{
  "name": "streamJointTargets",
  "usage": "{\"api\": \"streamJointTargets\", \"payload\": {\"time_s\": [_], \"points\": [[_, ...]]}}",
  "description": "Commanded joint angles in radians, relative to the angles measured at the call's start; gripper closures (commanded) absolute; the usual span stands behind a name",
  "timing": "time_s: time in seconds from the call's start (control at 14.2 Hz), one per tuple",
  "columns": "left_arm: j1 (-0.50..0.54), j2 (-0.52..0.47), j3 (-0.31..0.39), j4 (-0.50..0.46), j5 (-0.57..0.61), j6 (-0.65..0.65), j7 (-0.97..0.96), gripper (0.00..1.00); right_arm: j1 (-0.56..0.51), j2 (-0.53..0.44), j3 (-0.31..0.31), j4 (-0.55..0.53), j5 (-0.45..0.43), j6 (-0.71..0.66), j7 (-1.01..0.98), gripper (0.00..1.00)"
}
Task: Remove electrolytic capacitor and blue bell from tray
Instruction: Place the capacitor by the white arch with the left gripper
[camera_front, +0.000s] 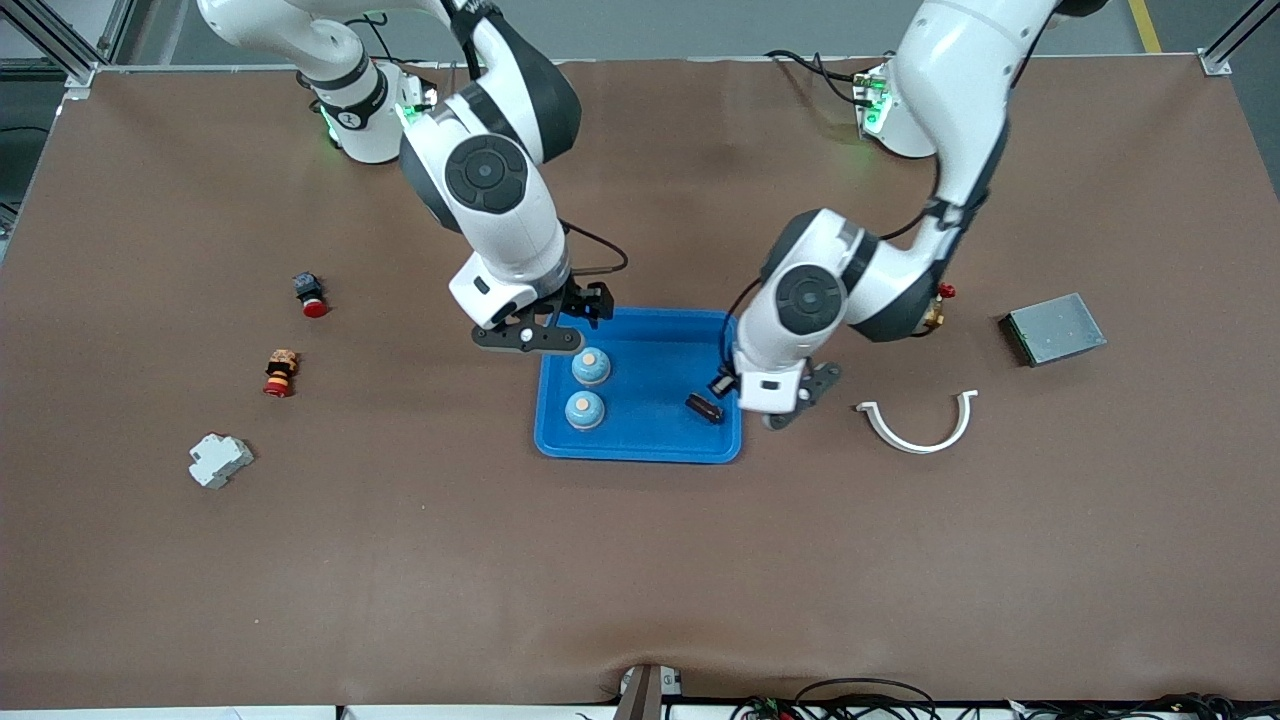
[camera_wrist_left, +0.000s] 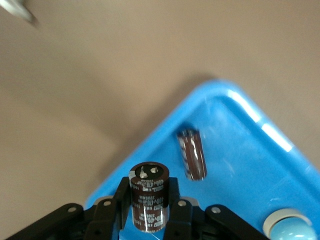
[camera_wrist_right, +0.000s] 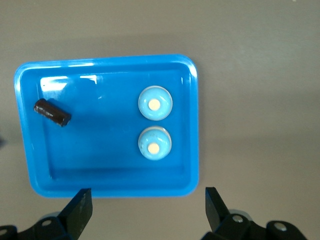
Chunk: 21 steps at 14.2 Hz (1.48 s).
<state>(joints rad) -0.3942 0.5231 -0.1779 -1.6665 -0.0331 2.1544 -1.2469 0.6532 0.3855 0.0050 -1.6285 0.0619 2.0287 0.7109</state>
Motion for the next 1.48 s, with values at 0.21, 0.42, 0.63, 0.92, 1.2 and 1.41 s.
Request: {"api": "streamJointTargets", "payload": {"time_s": [0.21, 0.42, 0.63, 0.92, 1.2, 1.41], "points": [[0.190, -0.117, -0.003, -0.016, 0.056, -0.169, 0.223, 1.00, 0.017, 0.055, -0.007, -0.037, 0.003, 0.087, -0.016, 0.00], [0.294, -0.133, -0.003, -0.016, 0.058, -0.232, 0.377, 1.00, 0.028, 0.099, -0.007, -0.036, 0.004, 0.088, -0.018, 0.00], [0.368, -0.120, -0.003, -0.024, 0.061, -0.240, 0.449, 1.00, 0.035, 0.136, -0.006, -0.036, 0.006, 0.119, -0.016, 0.00], [0.405, -0.059, -0.003, -0.025, 0.150, -0.231, 0.454, 1.00, 0.052, 0.177, -0.007, -0.037, 0.006, 0.154, -0.014, 0.00], [0.437, 0.023, -0.003, -0.025, 0.150, -0.200, 0.452, 1.00, 0.055, 0.213, -0.005, -0.039, 0.007, 0.180, -0.014, 0.00], [0.448, 0.061, -0.003, -0.027, 0.150, -0.193, 0.448, 1.00, 0.062, 0.239, -0.007, -0.039, 0.006, 0.202, -0.013, 0.00]]}}
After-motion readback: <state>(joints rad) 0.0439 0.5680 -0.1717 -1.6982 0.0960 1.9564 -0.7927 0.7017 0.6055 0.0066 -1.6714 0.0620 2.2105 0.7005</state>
